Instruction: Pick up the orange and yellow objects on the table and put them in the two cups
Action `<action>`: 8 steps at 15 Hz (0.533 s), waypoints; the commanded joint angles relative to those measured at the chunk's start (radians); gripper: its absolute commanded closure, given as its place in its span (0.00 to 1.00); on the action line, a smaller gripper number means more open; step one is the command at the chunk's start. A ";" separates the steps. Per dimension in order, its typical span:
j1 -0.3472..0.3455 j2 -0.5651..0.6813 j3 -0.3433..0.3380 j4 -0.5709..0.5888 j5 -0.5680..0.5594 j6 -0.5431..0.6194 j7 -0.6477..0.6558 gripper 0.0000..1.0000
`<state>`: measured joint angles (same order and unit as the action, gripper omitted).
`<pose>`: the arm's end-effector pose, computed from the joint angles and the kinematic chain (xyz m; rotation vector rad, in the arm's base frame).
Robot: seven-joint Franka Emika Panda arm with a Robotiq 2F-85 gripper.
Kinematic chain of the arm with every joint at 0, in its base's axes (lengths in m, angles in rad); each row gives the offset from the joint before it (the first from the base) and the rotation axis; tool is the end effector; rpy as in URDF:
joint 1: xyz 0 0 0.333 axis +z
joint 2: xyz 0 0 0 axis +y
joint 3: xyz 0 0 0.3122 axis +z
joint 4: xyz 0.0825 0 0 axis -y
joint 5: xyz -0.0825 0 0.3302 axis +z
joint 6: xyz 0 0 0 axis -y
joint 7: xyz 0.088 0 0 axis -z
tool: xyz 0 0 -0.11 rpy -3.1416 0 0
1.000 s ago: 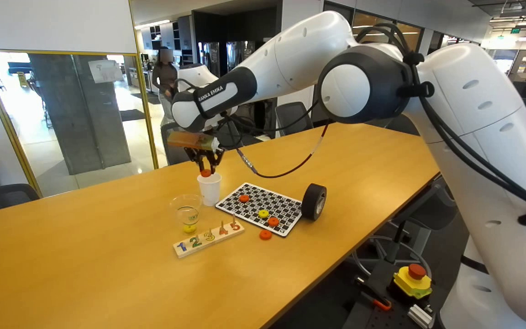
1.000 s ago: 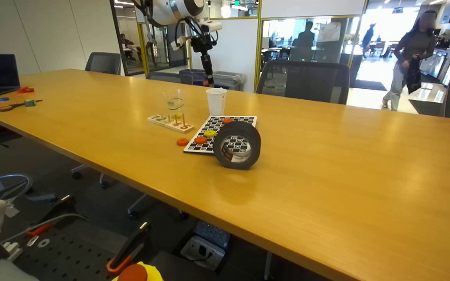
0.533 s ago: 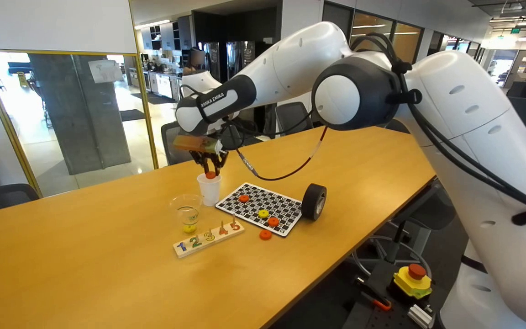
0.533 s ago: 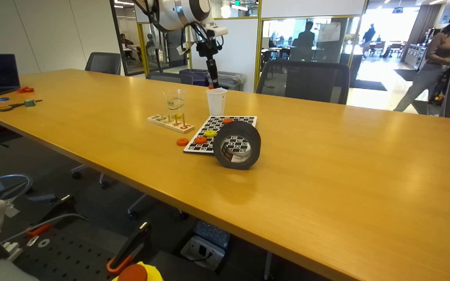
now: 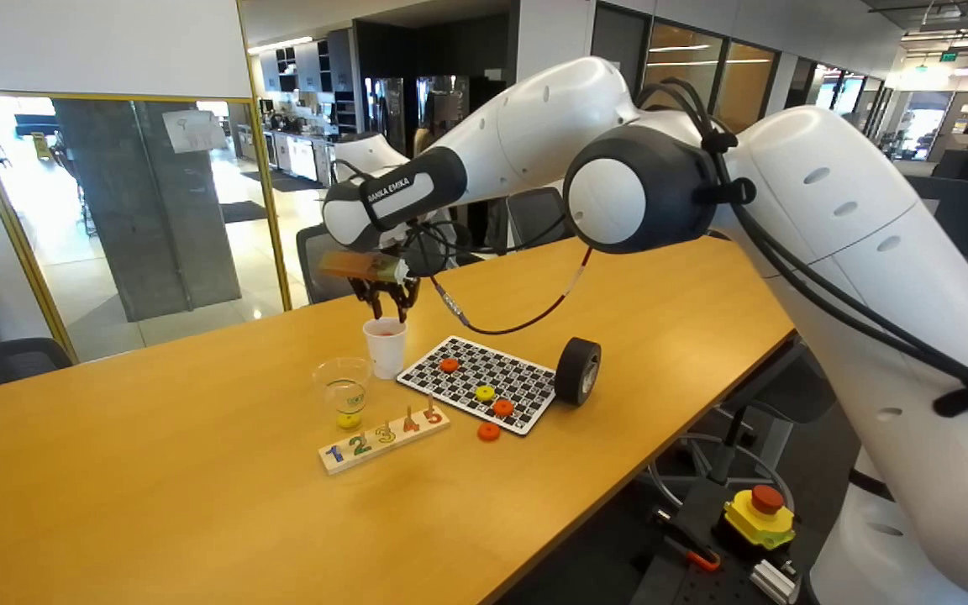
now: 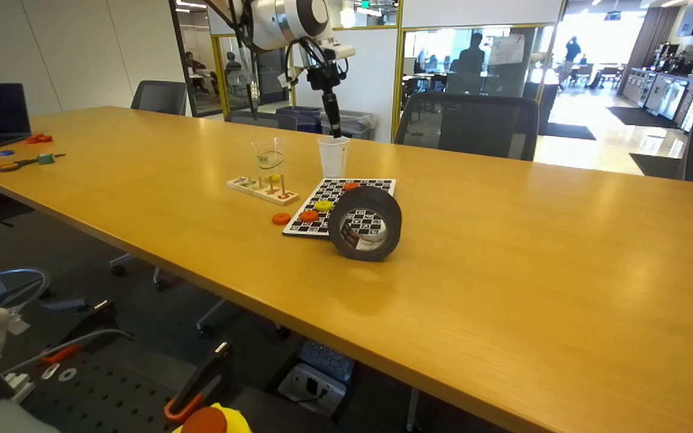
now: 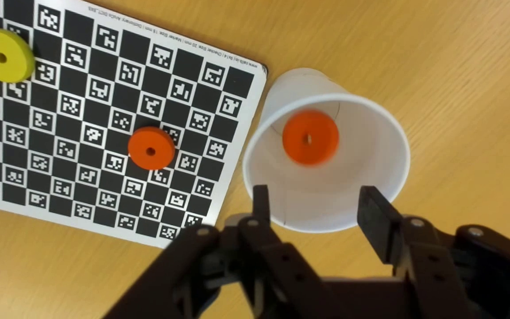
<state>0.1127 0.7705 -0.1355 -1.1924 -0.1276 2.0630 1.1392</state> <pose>0.7119 0.0056 0.3532 2.5908 -1.5258 0.3018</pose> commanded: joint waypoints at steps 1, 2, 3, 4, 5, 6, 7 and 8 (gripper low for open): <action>-0.004 -0.006 0.004 0.032 -0.002 -0.023 -0.047 0.13; 0.002 -0.029 0.001 0.005 -0.013 -0.008 -0.066 0.05; 0.003 -0.058 0.004 -0.032 -0.019 0.012 -0.097 0.01; 0.003 -0.084 0.007 -0.066 -0.027 0.030 -0.141 0.00; -0.002 -0.123 0.013 -0.121 -0.033 0.060 -0.205 0.00; -0.010 -0.153 0.020 -0.163 -0.031 0.078 -0.267 0.00; -0.021 -0.192 0.026 -0.216 -0.022 0.092 -0.333 0.00; -0.032 -0.223 0.030 -0.260 -0.016 0.104 -0.399 0.00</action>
<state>0.1106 0.6870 -0.1314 -1.2669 -0.1372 2.1021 0.8988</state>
